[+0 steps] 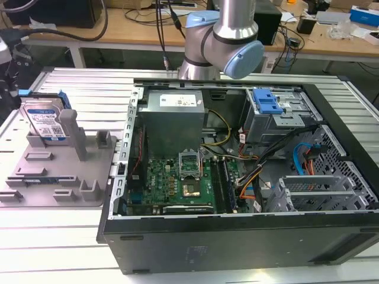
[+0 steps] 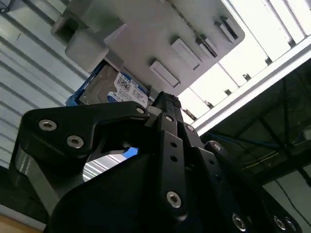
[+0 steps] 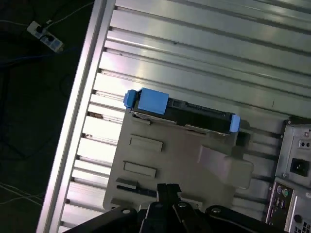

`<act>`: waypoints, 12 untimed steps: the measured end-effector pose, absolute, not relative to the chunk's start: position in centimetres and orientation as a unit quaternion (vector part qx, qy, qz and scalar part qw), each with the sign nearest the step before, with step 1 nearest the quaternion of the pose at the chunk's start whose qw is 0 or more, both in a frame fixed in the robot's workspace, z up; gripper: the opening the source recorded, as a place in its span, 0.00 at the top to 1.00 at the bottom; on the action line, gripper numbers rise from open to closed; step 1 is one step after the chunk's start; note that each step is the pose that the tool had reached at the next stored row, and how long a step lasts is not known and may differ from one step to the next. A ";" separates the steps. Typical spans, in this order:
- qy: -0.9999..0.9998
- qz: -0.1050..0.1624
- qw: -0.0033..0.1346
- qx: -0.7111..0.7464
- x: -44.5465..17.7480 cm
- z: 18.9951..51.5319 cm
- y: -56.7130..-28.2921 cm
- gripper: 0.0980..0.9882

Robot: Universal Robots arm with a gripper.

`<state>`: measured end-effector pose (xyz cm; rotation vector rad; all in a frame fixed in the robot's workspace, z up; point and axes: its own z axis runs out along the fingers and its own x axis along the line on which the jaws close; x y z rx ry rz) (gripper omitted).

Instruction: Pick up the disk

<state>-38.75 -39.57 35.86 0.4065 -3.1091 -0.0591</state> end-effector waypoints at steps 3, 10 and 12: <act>-0.983 -0.019 0.004 0.182 -38.8 35.8 -39.6 0.85; -0.961 -0.018 0.006 0.277 -38.7 35.8 -39.5 0.57; -0.951 -0.018 0.006 0.309 -38.8 35.8 -39.5 0.57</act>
